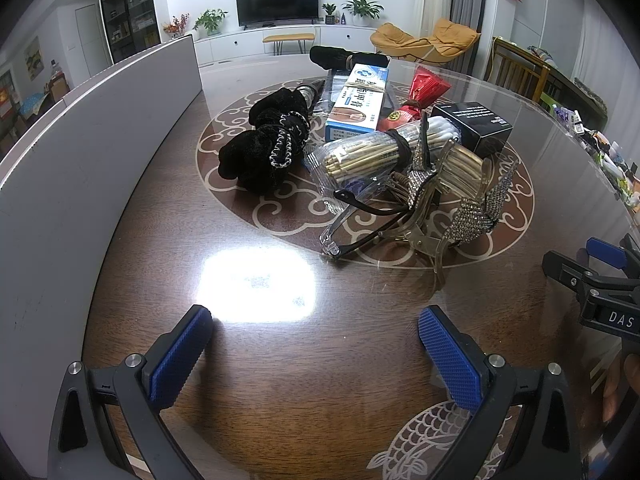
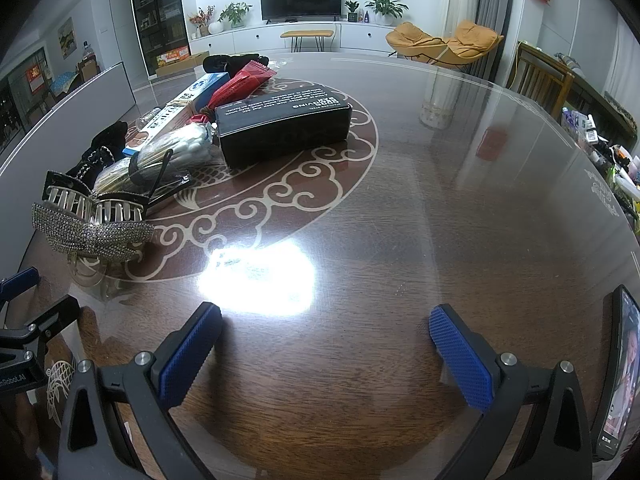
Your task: Organize objects
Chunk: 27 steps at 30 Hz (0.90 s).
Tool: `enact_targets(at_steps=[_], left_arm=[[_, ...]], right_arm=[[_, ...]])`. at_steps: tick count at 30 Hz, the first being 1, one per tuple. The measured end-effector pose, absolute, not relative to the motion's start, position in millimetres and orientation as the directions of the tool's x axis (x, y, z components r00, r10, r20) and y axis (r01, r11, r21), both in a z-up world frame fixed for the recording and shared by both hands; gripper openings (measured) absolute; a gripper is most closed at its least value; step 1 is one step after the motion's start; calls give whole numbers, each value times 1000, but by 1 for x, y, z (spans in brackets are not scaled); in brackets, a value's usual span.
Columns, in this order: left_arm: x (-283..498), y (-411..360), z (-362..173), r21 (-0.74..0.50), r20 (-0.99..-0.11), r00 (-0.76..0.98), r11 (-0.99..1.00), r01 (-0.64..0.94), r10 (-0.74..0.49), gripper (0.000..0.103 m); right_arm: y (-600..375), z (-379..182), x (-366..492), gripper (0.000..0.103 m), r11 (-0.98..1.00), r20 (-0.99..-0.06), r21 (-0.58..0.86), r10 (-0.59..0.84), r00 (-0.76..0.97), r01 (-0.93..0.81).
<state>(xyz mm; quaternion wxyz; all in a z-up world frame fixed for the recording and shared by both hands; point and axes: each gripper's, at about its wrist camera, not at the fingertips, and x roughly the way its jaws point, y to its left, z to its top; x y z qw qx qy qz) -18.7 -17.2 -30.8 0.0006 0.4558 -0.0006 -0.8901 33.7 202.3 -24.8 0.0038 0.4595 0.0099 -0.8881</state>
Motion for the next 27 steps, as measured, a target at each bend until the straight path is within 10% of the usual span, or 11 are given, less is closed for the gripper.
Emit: enact_targets(at_steps=[27], left_arm=[[-23, -13, -34, 1, -812, -584, -1000, -6, 3, 103]], right_arm=[[203, -25, 34, 103, -1000, -816, -14, 2, -578, 16]])
